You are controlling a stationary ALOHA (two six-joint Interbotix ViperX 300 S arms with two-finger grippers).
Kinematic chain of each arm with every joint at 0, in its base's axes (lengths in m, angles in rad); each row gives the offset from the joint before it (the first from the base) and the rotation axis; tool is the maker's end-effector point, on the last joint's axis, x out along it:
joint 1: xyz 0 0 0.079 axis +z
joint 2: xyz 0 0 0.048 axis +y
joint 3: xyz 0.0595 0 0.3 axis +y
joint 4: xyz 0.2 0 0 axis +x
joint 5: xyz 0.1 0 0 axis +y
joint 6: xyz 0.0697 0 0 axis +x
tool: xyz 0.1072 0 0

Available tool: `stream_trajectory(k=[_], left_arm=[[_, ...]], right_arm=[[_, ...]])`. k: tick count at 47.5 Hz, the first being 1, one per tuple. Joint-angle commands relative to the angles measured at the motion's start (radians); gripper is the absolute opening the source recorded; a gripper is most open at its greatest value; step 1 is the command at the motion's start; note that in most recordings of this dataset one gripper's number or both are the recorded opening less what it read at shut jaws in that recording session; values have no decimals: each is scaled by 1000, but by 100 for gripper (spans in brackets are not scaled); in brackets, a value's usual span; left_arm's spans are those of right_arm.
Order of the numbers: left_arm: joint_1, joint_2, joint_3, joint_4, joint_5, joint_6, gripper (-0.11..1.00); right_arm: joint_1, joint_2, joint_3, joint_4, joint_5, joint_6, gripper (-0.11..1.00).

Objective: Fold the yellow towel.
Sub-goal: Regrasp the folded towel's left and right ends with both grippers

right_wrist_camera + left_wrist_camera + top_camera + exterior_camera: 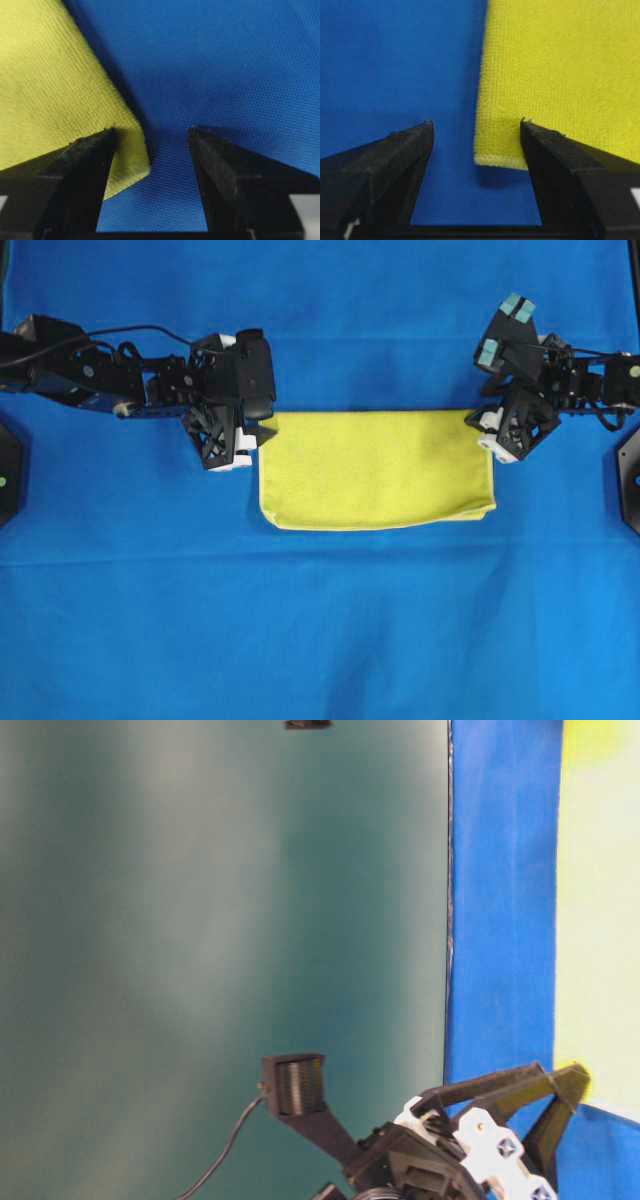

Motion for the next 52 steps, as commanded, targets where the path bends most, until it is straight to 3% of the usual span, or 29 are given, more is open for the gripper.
stream_trajectory(k=[1, 19, 23, 30, 32, 43, 52], left_arm=[[5, 2, -14, 2, -9, 40, 66], [5, 41, -40, 0, 8, 29, 55], [5, 34, -43, 0, 41, 14, 45], [5, 15, -46, 0, 83, 9, 9], [5, 6, -46, 0, 89, 15, 3], [5, -44, -52, 2, 112, 25, 3], [5, -160, -80, 0, 201, -5, 2]], right_arm=[[-3, 21, -14, -2, -15, 0, 61], [26, 21, -14, 0, 2, 2, 57], [43, 17, -12, 0, 17, 5, 41], [54, -21, -8, 5, 41, 11, 2], [54, -32, -8, 6, 40, 9, 2], [54, -94, -9, 12, 49, 11, 2], [58, -206, -37, 25, 169, 11, 2]])
